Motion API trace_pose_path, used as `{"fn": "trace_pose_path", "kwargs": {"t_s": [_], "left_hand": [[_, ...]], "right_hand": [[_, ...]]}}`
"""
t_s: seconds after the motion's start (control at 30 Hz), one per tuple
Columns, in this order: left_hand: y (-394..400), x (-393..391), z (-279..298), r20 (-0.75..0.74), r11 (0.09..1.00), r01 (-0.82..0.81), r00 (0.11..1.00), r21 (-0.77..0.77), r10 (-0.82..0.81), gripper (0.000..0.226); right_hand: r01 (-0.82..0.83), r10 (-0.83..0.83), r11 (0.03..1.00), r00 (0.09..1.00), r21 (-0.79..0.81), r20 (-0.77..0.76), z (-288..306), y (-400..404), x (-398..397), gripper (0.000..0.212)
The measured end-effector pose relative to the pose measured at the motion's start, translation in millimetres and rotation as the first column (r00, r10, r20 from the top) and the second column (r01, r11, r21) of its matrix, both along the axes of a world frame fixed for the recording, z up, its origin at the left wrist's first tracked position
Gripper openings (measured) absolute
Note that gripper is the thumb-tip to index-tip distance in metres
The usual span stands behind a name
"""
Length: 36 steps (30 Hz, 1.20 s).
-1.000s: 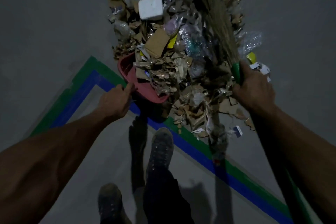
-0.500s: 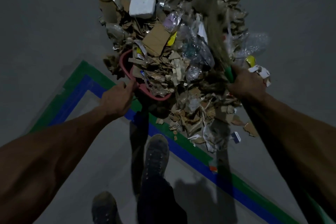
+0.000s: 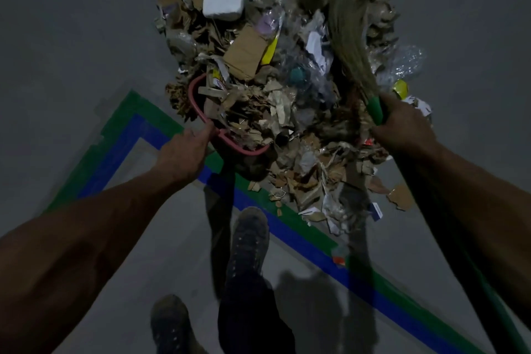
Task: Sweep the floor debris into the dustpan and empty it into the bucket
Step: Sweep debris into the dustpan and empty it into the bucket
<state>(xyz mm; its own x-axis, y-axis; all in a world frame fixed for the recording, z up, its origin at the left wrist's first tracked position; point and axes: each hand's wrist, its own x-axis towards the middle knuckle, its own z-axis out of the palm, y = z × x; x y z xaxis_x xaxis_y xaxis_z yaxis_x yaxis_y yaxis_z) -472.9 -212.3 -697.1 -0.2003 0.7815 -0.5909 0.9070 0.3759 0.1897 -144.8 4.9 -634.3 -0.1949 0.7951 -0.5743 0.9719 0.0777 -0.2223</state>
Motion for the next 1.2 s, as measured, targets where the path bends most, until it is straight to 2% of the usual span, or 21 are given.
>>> {"fn": "trace_pose_path", "kwargs": {"t_s": [0.17, 0.27, 0.33, 0.53, 0.7, 0.83, 0.93, 1.1, 1.2], "left_hand": [[1, 2, -5, -0.02, 1.0, 0.016, 1.0, 0.003, -0.016, 0.051], [2, 4, -7, -0.005, 1.0, 0.005, 1.0, -0.009, -0.005, 0.052], [2, 3, -9, 0.005, 1.0, -0.01, 1.0, -0.003, 0.01, 0.052], [-4, 4, -4, 0.024, 1.0, -0.022, 0.999, 0.018, 0.021, 0.055], [-9, 1, -4, -0.035, 0.998, 0.046, 0.998, 0.052, -0.044, 0.058], [-18, -3, -5, -0.133, 0.989, 0.134, 0.983, 0.065, -0.124, 0.057], [-22, -4, -9, -0.122, 0.99, 0.124, 0.986, 0.07, -0.115, 0.058], [-25, -3, -15, -0.067, 0.989, 0.112, 0.992, 0.094, -0.106, 0.062], [-27, -3, -16, -0.074, 0.983, 0.126, 0.99, 0.131, -0.117, 0.066]], "right_hand": [[-0.141, 0.139, 0.989, 0.989, -0.052, -0.047, -16, -23, -19, 0.041], [-0.18, 0.178, 0.982, 0.983, -0.047, -0.051, -22, -54, -21, 0.071], [-0.185, 0.181, 0.98, 0.982, -0.078, -0.053, -24, -74, -21, 0.075], [-0.103, 0.096, 0.993, 0.99, -0.063, -0.106, -15, -96, -7, 0.085], [0.061, -0.063, 0.998, 0.991, -0.021, -0.12, -7, -70, 8, 0.073], [0.123, -0.141, 0.988, 0.969, -0.095, -0.205, -14, -54, -2, 0.067], [0.057, -0.085, 0.99, 0.972, -0.129, -0.219, -20, -65, -16, 0.076], [-0.076, 0.053, 0.99, 0.98, -0.115, -0.194, -22, -101, -36, 0.076], [-0.104, 0.081, 0.989, 0.975, -0.103, -0.208, -21, -122, -41, 0.079]]}}
